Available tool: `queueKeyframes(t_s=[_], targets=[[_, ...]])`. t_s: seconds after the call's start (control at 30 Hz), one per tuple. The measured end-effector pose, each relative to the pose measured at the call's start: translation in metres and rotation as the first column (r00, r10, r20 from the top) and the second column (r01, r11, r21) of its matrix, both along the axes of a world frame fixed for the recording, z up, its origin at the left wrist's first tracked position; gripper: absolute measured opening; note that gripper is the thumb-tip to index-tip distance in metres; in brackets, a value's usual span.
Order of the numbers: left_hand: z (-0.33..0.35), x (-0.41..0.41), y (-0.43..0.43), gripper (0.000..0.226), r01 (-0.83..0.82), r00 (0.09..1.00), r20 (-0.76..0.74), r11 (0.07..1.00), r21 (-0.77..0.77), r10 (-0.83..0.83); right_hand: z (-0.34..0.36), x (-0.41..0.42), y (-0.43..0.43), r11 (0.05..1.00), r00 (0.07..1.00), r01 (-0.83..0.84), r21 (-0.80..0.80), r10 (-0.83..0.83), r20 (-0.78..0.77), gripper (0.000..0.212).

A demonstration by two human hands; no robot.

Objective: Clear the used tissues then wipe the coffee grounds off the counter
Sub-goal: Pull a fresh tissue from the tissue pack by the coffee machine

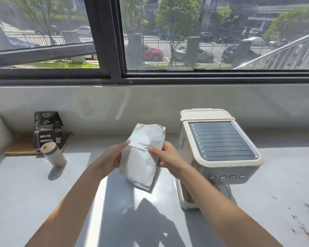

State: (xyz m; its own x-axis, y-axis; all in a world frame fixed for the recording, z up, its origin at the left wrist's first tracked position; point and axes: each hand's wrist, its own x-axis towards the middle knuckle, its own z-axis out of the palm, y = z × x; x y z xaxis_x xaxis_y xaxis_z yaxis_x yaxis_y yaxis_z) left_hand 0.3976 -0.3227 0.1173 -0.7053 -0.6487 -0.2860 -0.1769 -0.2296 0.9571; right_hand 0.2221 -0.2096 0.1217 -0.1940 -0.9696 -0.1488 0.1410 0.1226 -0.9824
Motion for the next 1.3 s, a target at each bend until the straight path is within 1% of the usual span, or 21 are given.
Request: queueKeyframes(t_s=[0.1,0.17,0.27,0.37,0.43,0.53,0.57,0.6,0.67,0.7,0.8,0.87,0.93,0.97,1.0,1.07,1.1,1.13,1.2,1.23,1.3], targets=[[0.016,-0.01,0.028,0.047,0.094,0.996,0.002,0.992,-0.085,-0.094,0.009,-0.009,0.027,0.998,1.0,0.022,-0.059,-0.022,0.008,0.015],[0.029,-0.02,0.048,0.041,0.084,0.996,-0.028,0.983,-0.163,-0.09,0.017,-0.016,0.048,0.996,1.0,-0.024,-0.089,0.026,0.017,0.017],[0.046,-0.038,0.087,0.035,-0.003,0.996,-0.083,0.976,-0.217,-0.016,0.024,-0.023,0.082,0.99,0.994,-0.102,-0.093,0.099,-0.037,0.028],[0.051,-0.054,0.134,0.029,-0.11,0.986,-0.146,0.966,-0.234,0.077,0.027,-0.038,0.121,0.99,0.995,-0.089,-0.107,0.084,-0.048,0.03],[0.05,-0.065,0.167,0.026,-0.156,0.971,-0.208,0.968,-0.194,0.115,0.029,-0.055,0.15,0.991,0.998,-0.062,-0.12,0.064,0.009,0.027],[0.047,-0.094,0.216,0.015,-0.204,0.959,-0.234,0.963,-0.177,0.161,0.03,-0.088,0.2,0.991,0.984,0.009,-0.131,0.015,0.179,0.02],[0.044,-0.106,0.23,0.017,-0.214,0.959,-0.227,0.961,-0.175,0.172,0.029,-0.099,0.217,0.991,0.974,0.027,-0.134,0.004,0.227,0.019],[0.04,-0.119,0.245,0.025,-0.208,0.961,-0.22,0.964,-0.164,0.17,0.027,-0.11,0.234,0.99,0.964,0.049,-0.129,-0.013,0.265,0.018],[0.032,-0.147,0.274,0.034,-0.177,0.967,-0.205,0.977,-0.117,0.15,0.021,-0.134,0.268,0.989,0.946,0.091,-0.114,-0.05,0.32,0.023],[0.027,-0.16,0.289,0.035,-0.156,0.969,-0.206,0.983,-0.096,0.134,0.016,-0.146,0.284,0.988,0.944,0.105,-0.112,-0.063,0.324,0.026],[0.005,-0.203,0.334,0.02,-0.017,0.987,-0.163,0.997,-0.069,0.005,-0.002,-0.182,0.338,0.979,0.935,0.187,-0.081,-0.152,0.321,0.024],[-0.011,-0.229,0.358,0.026,0.14,0.979,-0.144,0.99,-0.026,-0.142,-0.017,-0.207,0.372,0.963,0.898,0.271,0.008,-0.255,0.357,0.024],[-0.027,-0.253,0.376,0.03,0.247,0.962,-0.141,0.964,0.094,-0.233,-0.03,-0.231,0.402,0.941,0.863,0.317,0.115,-0.337,0.376,0.032],[-0.033,-0.265,0.383,0.033,0.289,0.954,-0.125,0.948,0.131,-0.273,-0.036,-0.242,0.415,0.932,0.862,0.324,0.161,-0.361,0.356,0.032],[-0.04,-0.277,0.39,0.031,0.32,0.947,-0.094,0.937,0.142,-0.309,-0.041,-0.253,0.427,0.923,0.869,0.328,0.2,-0.378,0.32,0.025],[-0.054,-0.301,0.398,0.019,0.344,0.938,0.007,0.936,0.072,-0.345,-0.051,-0.27,0.448,0.913,0.914,0.318,0.254,-0.366,0.173,0.005],[-0.061,-0.313,0.401,0.02,0.358,0.932,0.055,0.933,0.03,-0.359,-0.056,-0.278,0.456,0.914,0.934,0.31,0.261,-0.344,0.094,0.006],[-0.066,-0.325,0.404,0.028,0.367,0.926,0.093,0.93,0.001,-0.365,-0.06,-0.285,0.462,0.908,0.939,0.319,0.271,-0.341,0.038,0.012],[-0.071,-0.348,0.409,0.045,0.397,0.913,0.111,0.918,-0.01,-0.393,-0.069,-0.299,0.469,0.885,0.931,0.357,0.298,-0.365,-0.031,0.028],[-0.073,-0.359,0.41,0.047,0.426,0.9,0.093,0.905,0.003,-0.425,-0.073,-0.306,0.47,0.876,0.925,0.376,0.303,-0.376,-0.061,0.036],[-0.074,-0.378,0.41,0.041,0.514,0.855,0.059,0.857,0.041,-0.515,-0.077,-0.318,0.468,0.858,0.908,0.417,0.299,-0.404,-0.108,0.046]])
